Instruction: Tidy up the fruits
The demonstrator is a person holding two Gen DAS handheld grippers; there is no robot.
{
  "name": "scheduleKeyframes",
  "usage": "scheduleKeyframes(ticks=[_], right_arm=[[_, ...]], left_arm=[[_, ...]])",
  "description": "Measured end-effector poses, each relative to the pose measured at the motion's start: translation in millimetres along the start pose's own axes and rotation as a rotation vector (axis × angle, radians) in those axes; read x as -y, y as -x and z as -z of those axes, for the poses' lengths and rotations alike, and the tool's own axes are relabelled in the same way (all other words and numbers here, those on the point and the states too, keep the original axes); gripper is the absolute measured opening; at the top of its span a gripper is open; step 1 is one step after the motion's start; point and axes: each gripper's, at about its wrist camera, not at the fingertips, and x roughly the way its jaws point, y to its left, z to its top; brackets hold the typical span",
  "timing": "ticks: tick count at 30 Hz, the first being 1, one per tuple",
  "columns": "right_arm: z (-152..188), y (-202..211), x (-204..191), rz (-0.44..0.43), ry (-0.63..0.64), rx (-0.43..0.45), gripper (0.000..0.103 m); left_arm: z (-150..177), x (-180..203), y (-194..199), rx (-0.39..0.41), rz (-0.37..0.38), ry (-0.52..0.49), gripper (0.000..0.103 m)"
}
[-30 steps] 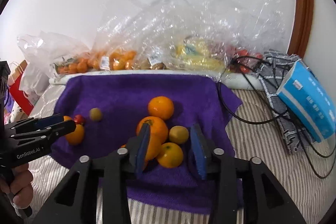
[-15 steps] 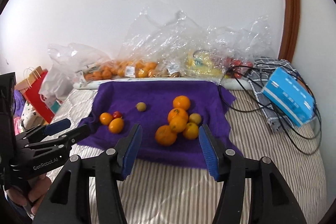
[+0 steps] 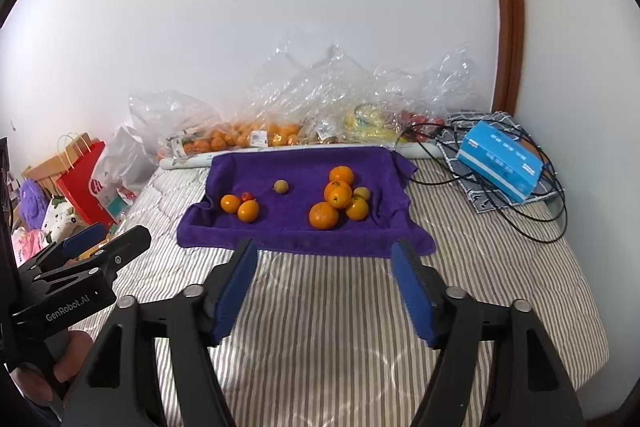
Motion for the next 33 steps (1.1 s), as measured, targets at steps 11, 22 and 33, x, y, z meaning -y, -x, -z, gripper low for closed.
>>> scheduleKeyframes(ticks=[11, 22, 33], right_arm=[[23, 62, -2, 0.056, 0.023, 0.102, 0.096], [28, 85, -3, 0.060, 0.027, 0.133, 0.096], [30, 88, -7, 0.057, 0.029, 0.137, 0.096]], left_arm=[[23, 12, 50, 0.057, -0.013, -0.042, 0.091], [23, 16, 71, 0.094, -0.001, -0.035, 0.092], [25, 13, 71, 0.088, -0.005, -0.030, 0.092]])
